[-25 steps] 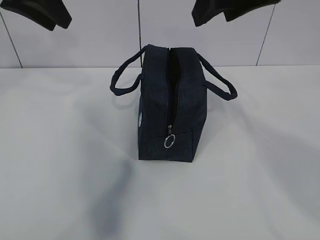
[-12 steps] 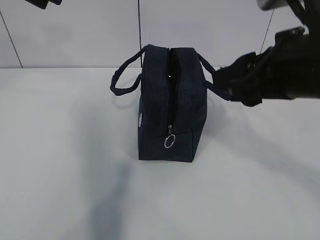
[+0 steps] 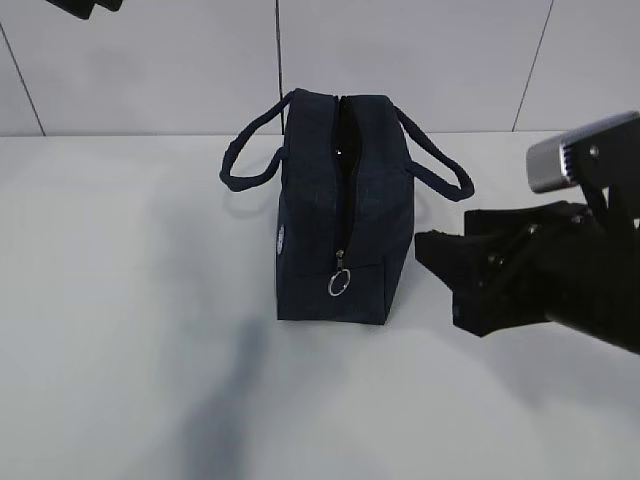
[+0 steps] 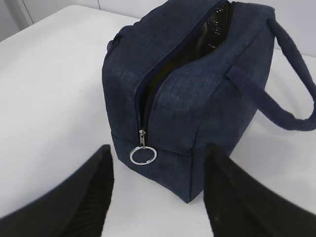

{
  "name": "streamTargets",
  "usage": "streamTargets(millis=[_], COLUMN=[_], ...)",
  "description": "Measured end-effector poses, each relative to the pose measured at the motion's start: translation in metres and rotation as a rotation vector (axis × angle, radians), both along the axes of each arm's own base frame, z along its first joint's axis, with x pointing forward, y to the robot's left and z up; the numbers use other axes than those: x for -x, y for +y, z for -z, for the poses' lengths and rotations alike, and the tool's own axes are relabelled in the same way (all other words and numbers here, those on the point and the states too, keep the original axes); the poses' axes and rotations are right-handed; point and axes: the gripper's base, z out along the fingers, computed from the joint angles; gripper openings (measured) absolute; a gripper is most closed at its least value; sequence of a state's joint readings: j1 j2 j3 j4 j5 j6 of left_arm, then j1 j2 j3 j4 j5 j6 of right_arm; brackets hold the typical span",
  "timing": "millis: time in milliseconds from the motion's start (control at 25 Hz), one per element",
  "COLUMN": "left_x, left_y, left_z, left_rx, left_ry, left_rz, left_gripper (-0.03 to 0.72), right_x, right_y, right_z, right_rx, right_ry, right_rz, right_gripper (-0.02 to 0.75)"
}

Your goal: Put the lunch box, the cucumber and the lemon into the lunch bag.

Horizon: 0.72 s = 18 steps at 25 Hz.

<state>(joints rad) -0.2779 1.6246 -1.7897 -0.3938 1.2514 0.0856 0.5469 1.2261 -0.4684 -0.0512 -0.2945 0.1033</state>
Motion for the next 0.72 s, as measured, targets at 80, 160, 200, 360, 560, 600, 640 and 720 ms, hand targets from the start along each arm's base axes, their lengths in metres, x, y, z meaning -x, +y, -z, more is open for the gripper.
streamTargets(millis=[80, 160, 200, 360, 560, 600, 640, 720], left_x=[0.000, 0.000, 0.000, 0.000, 0.000, 0.000, 0.000, 0.000], left_y=[0.001, 0.001, 0.001, 0.001, 0.001, 0.001, 0.001, 0.001], left_z=[0.000, 0.000, 0.000, 0.001, 0.001, 0.001, 0.001, 0.001], left_rx=[-0.007, -0.011, -0.011, -0.013, -0.014, -0.014, -0.014, -0.014], left_ry=[0.000, -0.001, -0.001, -0.002, -0.002, -0.002, -0.002, -0.002], left_rz=[-0.001, -0.002, -0.002, -0.003, -0.003, -0.003, -0.003, -0.003], left_gripper=[0.236, 0.236, 0.236, 0.237, 0.237, 0.237, 0.237, 0.237], right_x=[0.003, 0.005, 0.006, 0.001, -0.007, -0.009, -0.010, -0.012], right_y=[0.000, 0.001, 0.002, 0.013, 0.026, 0.028, 0.030, 0.033], right_z=[0.010, 0.019, 0.023, 0.035, 0.063, 0.068, 0.073, 0.080], right_rx=[-0.025, -0.044, -0.049, -0.060, -0.086, -0.098, -0.113, -0.139], right_ry=[0.000, 0.005, 0.009, -0.019, -0.006, -0.006, -0.008, -0.016], right_rz=[-0.006, -0.026, -0.039, -0.127, -0.192, -0.199, -0.205, -0.214], right_gripper=[0.439, 0.439, 0.439, 0.439, 0.439, 0.439, 0.439, 0.439])
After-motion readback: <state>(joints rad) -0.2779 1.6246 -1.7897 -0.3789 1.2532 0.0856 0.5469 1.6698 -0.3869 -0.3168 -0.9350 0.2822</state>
